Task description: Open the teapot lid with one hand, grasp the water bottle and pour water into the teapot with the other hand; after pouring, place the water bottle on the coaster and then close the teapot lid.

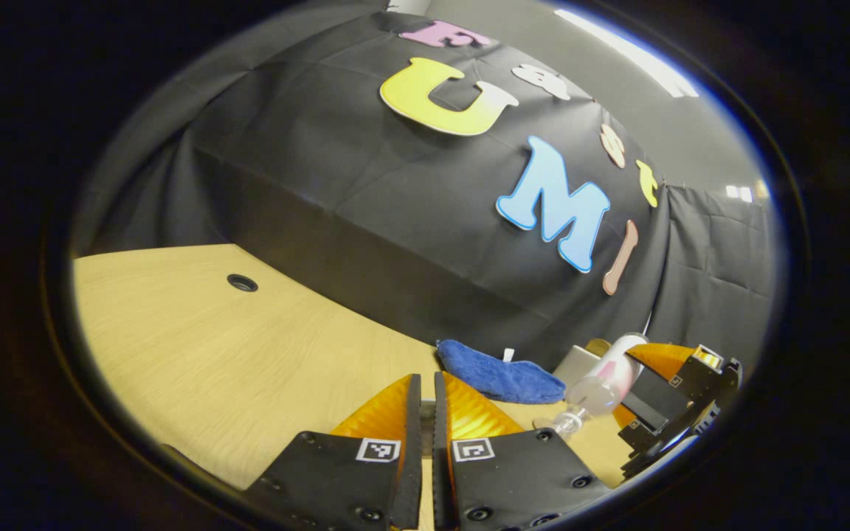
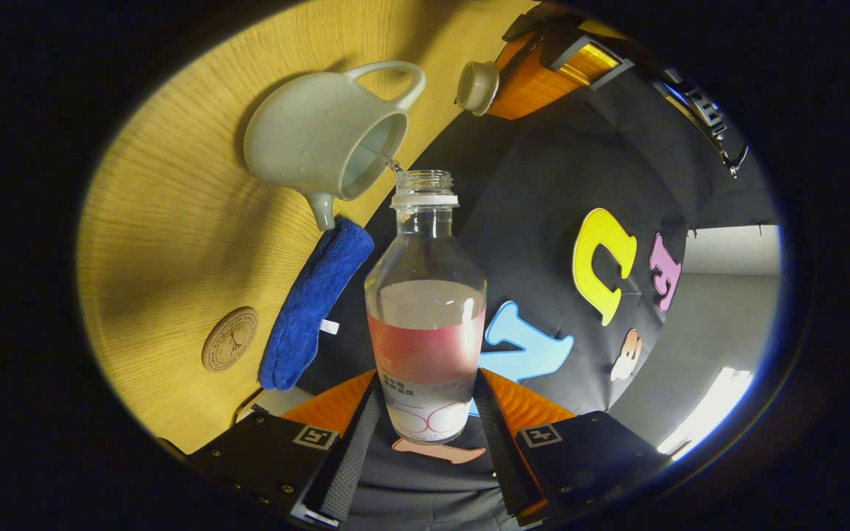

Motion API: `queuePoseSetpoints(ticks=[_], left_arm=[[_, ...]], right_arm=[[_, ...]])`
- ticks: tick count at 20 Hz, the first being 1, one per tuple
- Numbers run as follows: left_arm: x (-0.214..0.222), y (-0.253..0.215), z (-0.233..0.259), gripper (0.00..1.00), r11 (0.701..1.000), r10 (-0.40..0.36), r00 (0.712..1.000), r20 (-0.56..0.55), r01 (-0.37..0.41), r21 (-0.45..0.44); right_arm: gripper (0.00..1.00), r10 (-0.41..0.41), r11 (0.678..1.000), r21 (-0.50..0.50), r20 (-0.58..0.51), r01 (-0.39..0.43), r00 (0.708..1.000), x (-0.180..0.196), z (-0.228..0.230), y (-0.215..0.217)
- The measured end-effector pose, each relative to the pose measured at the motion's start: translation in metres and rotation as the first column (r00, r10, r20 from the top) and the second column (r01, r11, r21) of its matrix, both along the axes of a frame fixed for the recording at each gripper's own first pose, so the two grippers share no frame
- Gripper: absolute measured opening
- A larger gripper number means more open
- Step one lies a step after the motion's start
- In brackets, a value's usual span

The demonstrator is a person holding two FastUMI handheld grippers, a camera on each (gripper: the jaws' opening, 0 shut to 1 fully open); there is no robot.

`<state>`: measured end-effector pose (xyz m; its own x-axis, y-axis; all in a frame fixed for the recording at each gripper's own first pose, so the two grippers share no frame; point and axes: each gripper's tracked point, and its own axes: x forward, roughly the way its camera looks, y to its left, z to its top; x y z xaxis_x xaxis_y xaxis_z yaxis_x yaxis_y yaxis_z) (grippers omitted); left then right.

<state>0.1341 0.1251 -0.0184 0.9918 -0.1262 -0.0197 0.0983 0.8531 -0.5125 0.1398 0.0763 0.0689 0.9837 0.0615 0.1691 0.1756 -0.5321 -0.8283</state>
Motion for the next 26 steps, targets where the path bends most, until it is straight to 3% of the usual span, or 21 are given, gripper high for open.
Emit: queuePoseSetpoints(ticks=[18,23,26], left_arm=[[0.0,-0.001,0.001,0.12,1.0,0.0,1.0,0.0,0.0,0.006],[0.0,-0.003,-0.001,0.12,1.0,-0.006,1.0,-0.006,0.006,0.011],[-0.001,-0.003,0.005,0.13,1.0,-0.007,1.0,0.003,0.007,0.004]], right_arm=[[0.75,0.006,1.0,-0.015,0.009,-0.006,1.0,-0.001,0.002,0.002],[0.75,0.005,0.994,0.114,-0.051,0.001,0.999,-0.001,-0.013,-0.005],[0.75,0.017,0.968,0.252,-0.098,0.008,0.995,0.001,-0.024,-0.012]])
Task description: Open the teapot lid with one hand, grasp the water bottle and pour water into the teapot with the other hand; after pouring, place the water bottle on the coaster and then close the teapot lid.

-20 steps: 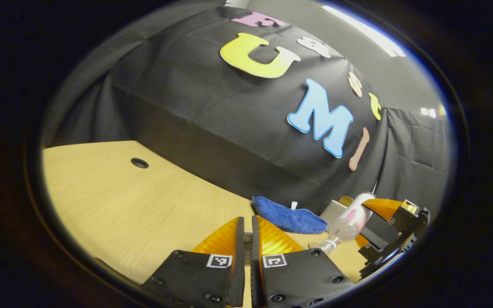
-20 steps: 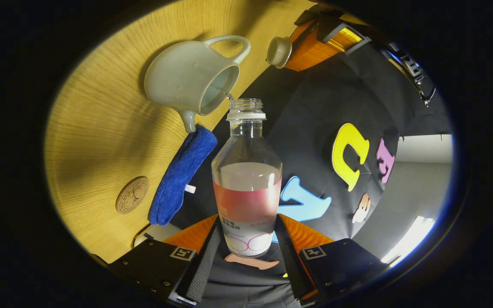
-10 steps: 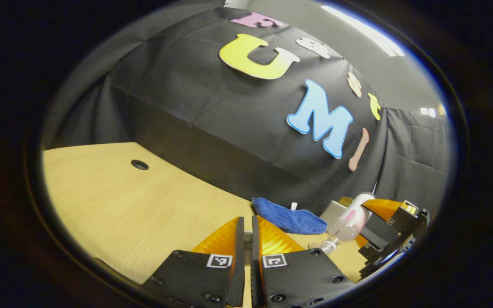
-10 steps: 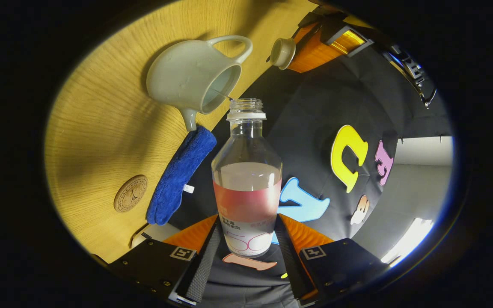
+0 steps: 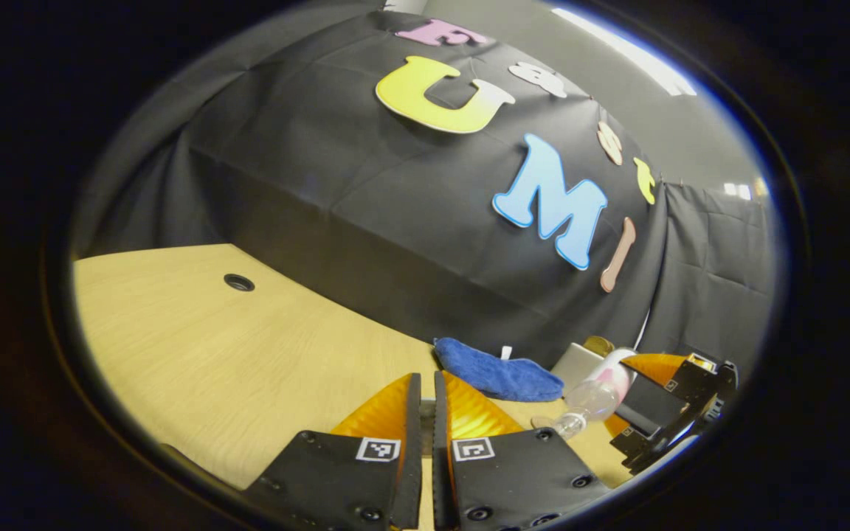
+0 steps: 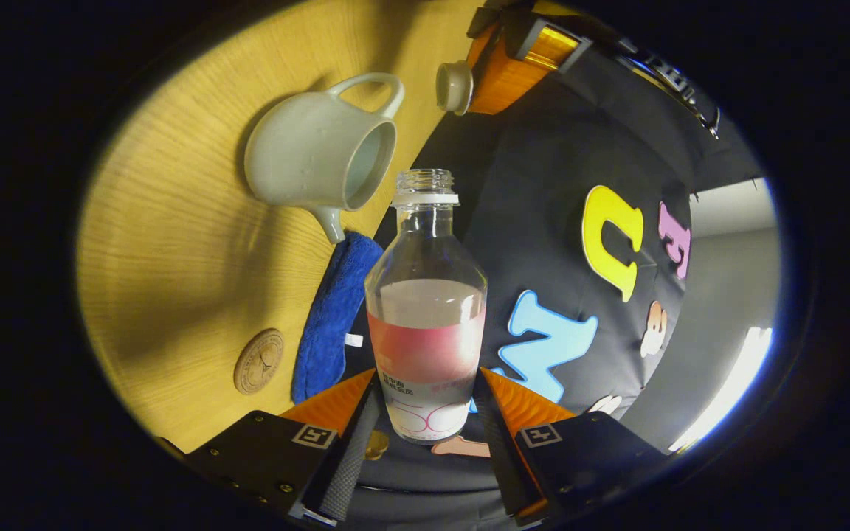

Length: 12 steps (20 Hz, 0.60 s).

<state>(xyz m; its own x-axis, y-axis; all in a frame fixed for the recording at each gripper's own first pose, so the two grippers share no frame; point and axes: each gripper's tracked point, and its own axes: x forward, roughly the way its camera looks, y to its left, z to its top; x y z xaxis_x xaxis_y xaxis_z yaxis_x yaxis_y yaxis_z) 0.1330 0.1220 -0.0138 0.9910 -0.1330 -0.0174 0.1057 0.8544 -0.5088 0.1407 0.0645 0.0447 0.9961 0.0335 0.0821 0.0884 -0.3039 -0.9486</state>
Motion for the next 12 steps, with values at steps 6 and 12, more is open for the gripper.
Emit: queuePoseSetpoints(ticks=[6,12], left_arm=[[-0.001,-0.007,0.005,0.12,1.0,-0.005,1.0,0.013,0.005,0.013],[-0.002,-0.02,0.007,0.12,0.998,-0.018,1.0,0.013,0.018,0.061]], right_arm=[[0.75,0.005,0.917,0.397,-0.129,0.046,0.992,0.009,-0.022,-0.023],[0.75,0.033,0.743,0.66,-0.2,0.11,0.979,0.016,-0.035,-0.049]])
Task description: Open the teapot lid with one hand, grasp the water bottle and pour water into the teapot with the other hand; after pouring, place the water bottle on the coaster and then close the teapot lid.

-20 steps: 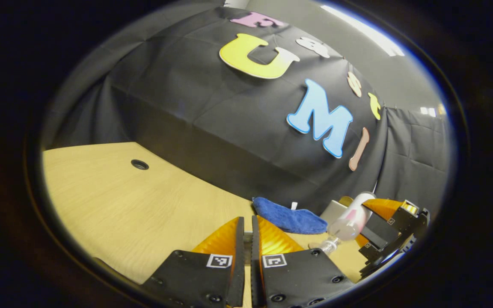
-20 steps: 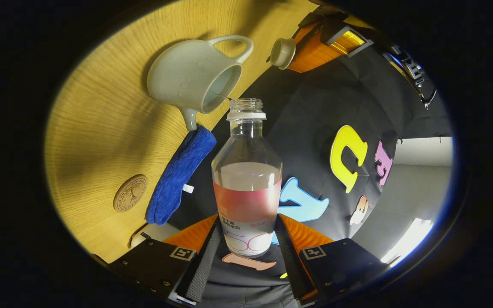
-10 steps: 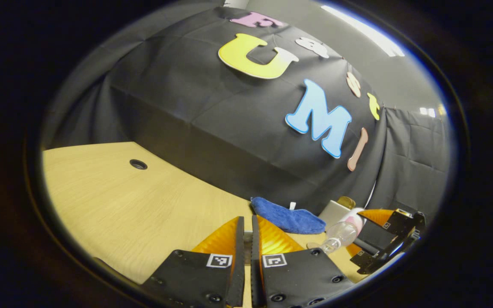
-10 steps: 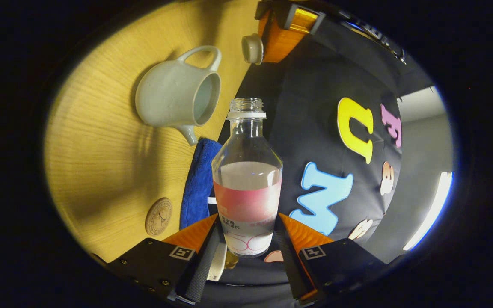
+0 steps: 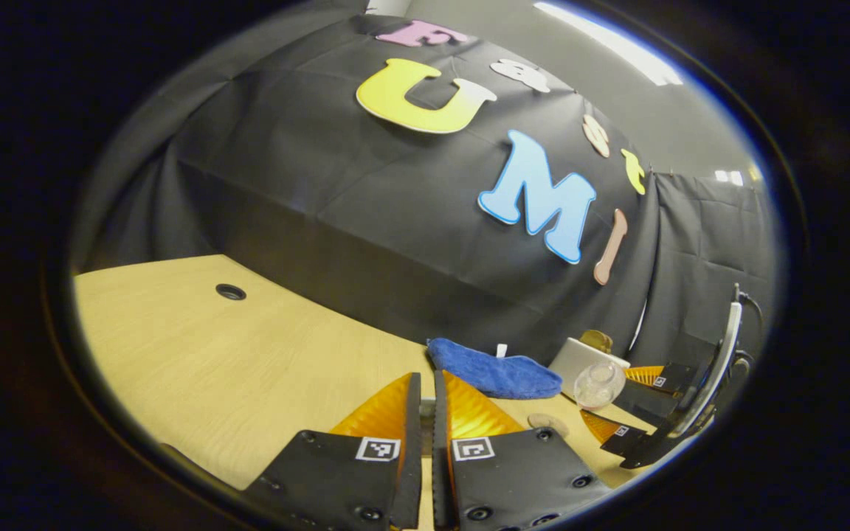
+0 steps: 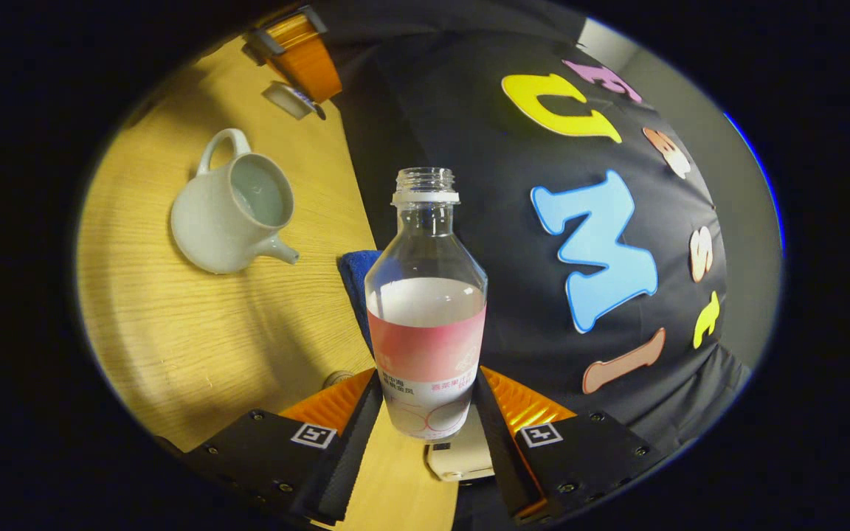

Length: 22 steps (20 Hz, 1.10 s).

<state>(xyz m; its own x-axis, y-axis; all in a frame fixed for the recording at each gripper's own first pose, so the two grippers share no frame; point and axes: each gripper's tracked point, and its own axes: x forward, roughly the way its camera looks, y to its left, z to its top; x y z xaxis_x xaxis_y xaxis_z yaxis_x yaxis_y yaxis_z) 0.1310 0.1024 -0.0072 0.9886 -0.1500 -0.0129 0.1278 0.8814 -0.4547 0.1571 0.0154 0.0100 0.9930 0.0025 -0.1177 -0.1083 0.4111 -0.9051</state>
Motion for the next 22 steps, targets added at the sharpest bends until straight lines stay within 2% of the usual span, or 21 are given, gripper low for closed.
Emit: queuePoseSetpoints(ticks=[4,8,10,12,15,17,20,22], left_arm=[[-0.001,-0.001,0.002,0.12,0.999,0.006,1.0,0.004,-0.007,0.039],[-0.001,0.0,-0.001,0.12,0.998,0.012,1.0,-0.001,-0.012,0.054],[0.0,0.001,-0.002,0.12,0.998,0.015,1.0,-0.003,-0.015,0.055],[0.001,0.001,-0.003,0.12,0.998,0.018,1.0,-0.006,-0.018,0.056],[0.001,0.001,-0.004,0.12,0.998,0.016,1.0,-0.009,-0.015,0.056],[0.001,-0.001,-0.005,0.12,0.998,0.009,1.0,-0.011,-0.009,0.057],[0.002,-0.002,-0.005,0.12,0.998,0.003,1.0,-0.013,-0.002,0.06],[0.001,-0.002,-0.006,0.12,0.998,0.0,1.0,-0.01,0.001,0.063]], right_arm=[[0.75,-0.016,0.977,0.214,-0.048,0.026,0.999,0.007,-0.005,-0.016],[0.75,-0.028,0.92,0.389,-0.071,0.053,0.997,0.017,-0.006,-0.028],[0.76,-0.029,0.869,0.49,-0.083,0.066,0.996,0.024,-0.006,-0.03],[0.76,-0.013,0.796,0.601,-0.105,0.074,0.994,0.028,-0.012,-0.03],[0.76,0.008,0.692,0.717,-0.12,0.082,0.993,0.033,-0.014,-0.029],[0.75,0.014,0.647,0.756,-0.141,0.099,0.99,0.037,-0.015,-0.03],[0.75,0.02,0.603,0.789,-0.16,0.115,0.987,0.04,-0.018,-0.032],[0.75,0.042,0.547,0.827,-0.181,0.129,0.983,0.04,-0.022,-0.03]])
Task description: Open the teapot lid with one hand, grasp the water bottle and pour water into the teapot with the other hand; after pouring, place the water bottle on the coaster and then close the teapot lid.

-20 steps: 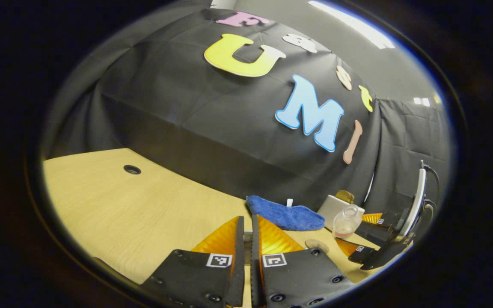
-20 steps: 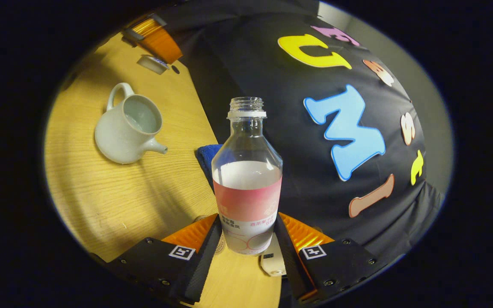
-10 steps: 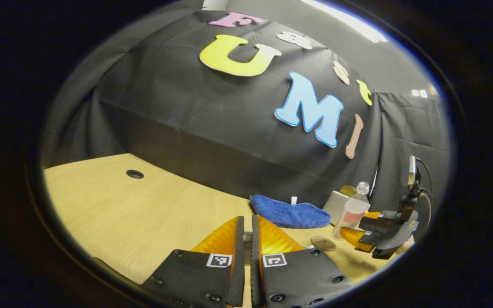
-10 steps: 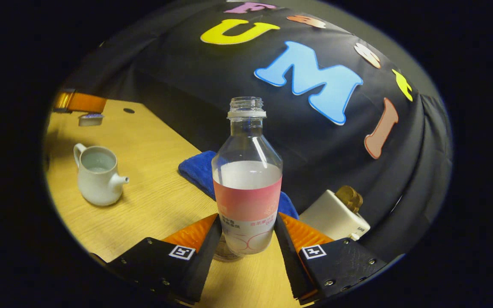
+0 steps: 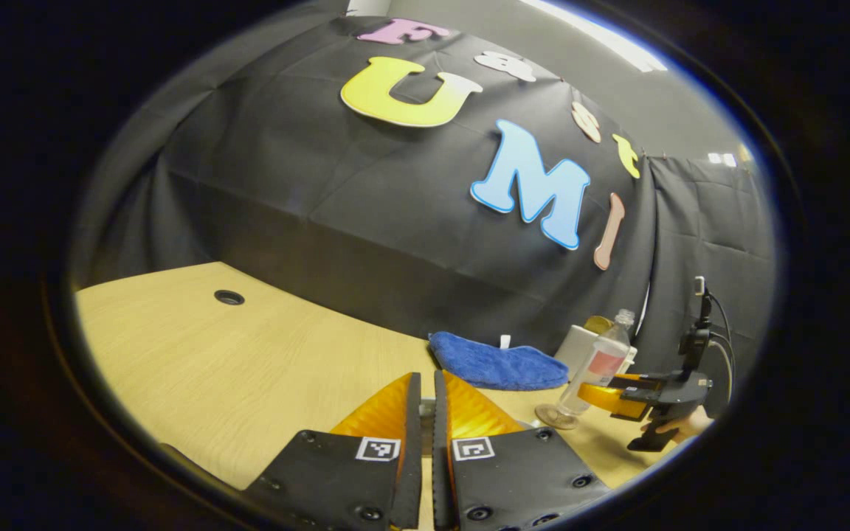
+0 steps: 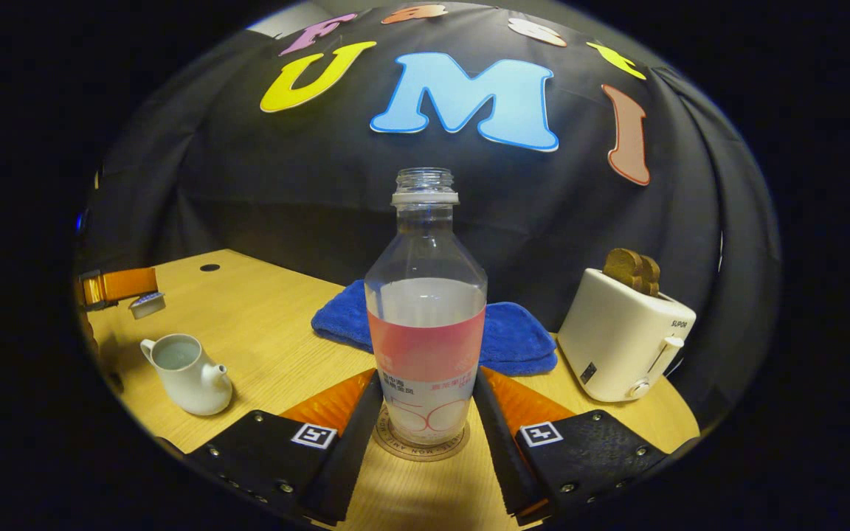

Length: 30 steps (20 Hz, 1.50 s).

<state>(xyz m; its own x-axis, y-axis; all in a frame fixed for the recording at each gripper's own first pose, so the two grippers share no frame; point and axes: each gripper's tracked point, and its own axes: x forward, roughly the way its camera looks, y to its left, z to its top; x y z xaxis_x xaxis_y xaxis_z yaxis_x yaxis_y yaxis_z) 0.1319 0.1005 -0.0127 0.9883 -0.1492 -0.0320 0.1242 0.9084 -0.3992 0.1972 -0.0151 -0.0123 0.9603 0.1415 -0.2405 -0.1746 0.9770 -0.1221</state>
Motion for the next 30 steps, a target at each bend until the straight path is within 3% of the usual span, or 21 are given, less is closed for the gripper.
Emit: queuePoseSetpoints(ticks=[16,19,21,25,30], left_arm=[[-0.001,0.001,0.004,0.11,1.0,-0.003,1.0,0.004,0.003,0.016],[0.0,0.001,0.003,0.11,1.0,-0.001,1.0,0.004,0.001,0.015],[0.0,-0.001,0.002,0.12,1.0,-0.002,1.0,0.002,0.002,0.015],[-0.001,-0.002,0.004,0.12,1.0,-0.017,1.0,0.009,0.017,0.019],[-0.004,-0.02,0.019,0.13,0.998,-0.053,0.998,0.042,0.052,0.026]], right_arm=[[0.78,-0.045,0.995,0.087,-0.069,0.051,0.997,0.002,-0.015,0.0],[0.93,-0.057,0.996,0.068,-0.049,0.061,0.997,0.002,-0.009,-0.002],[0.93,-0.061,0.997,0.051,-0.032,0.063,0.998,0.0,-0.004,-0.002],[0.93,-0.073,0.996,0.047,-0.005,0.073,0.997,-0.015,0.005,-0.004],[0.96,-0.139,0.985,0.114,0.05,0.133,0.989,-0.049,0.016,-0.019]])
